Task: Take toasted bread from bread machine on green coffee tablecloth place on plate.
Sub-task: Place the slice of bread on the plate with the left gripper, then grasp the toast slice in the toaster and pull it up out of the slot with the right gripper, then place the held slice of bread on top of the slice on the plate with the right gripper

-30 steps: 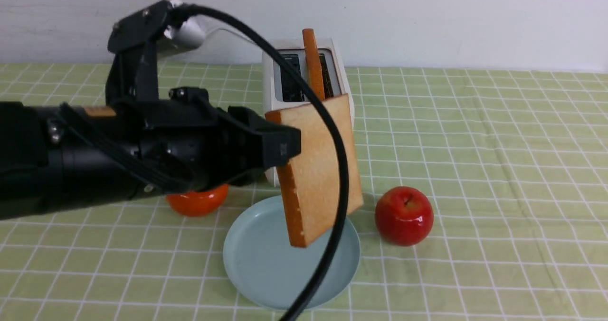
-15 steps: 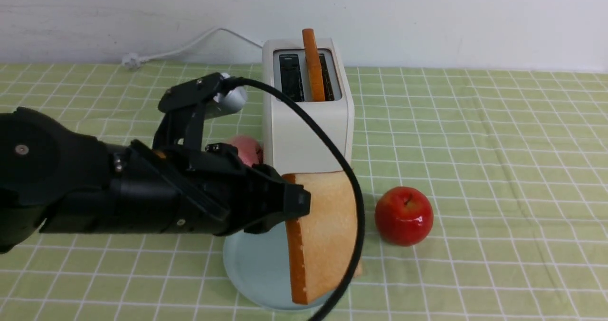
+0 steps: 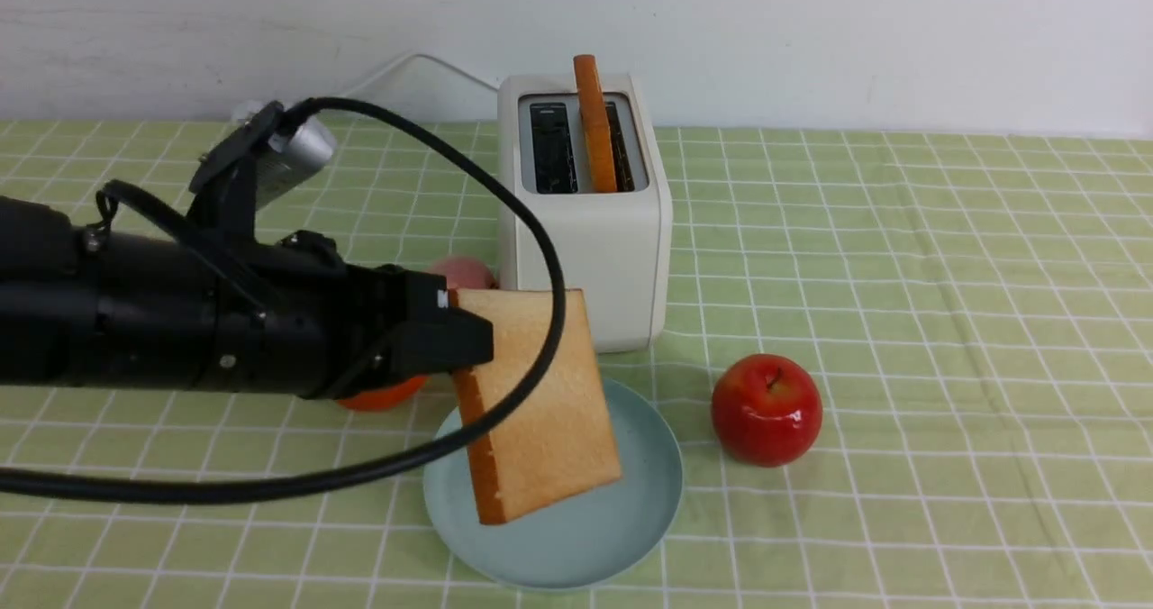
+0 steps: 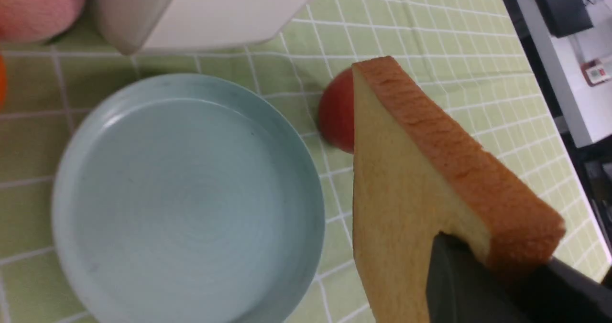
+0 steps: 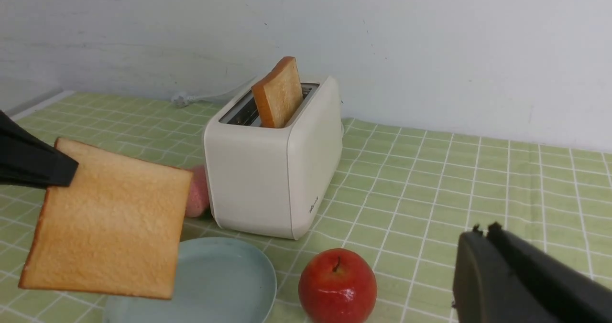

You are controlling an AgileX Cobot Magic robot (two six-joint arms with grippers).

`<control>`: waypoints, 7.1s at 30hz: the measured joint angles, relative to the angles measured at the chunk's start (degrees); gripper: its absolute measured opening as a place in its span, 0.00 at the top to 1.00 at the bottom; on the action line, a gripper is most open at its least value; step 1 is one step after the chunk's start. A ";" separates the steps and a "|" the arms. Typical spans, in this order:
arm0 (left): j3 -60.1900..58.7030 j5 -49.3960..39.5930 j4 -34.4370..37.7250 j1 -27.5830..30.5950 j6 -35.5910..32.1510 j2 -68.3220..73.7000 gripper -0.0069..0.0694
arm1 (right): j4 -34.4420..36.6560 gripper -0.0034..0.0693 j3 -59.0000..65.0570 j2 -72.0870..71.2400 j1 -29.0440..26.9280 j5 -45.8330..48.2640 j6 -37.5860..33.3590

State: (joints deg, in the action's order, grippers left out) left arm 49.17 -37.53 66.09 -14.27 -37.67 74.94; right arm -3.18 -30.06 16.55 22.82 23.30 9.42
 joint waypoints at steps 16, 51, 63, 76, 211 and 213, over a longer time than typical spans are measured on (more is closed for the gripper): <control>0.00 -4.44 17.09 0.00 -10.06 16.91 0.82 | 0.00 0.95 0.00 0.00 0.00 0.00 0.00; 0.05 5.12 13.77 0.00 -13.39 14.27 0.82 | 0.00 0.95 0.00 0.00 0.00 -0.04 0.00; 0.05 7.67 14.59 0.31 -13.39 20.57 0.73 | 0.04 0.95 0.00 0.00 0.00 -0.11 0.00; 0.05 11.97 8.14 0.31 -13.39 15.34 0.15 | 1.09 0.95 0.00 0.00 0.00 -1.08 0.00; -32.00 14.83 -6.24 0.31 -13.39 -68.51 0.90 | 33.05 0.82 -67.35 68.03 5.59 18.28 -31.19; -32.00 14.83 -6.24 0.31 -13.39 -68.51 0.90 | 34.03 0.82 -67.35 66.86 5.63 30.04 -30.29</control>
State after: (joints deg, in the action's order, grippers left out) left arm 17.17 -22.70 59.85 -13.96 -51.06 6.43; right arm 30.86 -97.41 83.41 28.45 53.34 -20.87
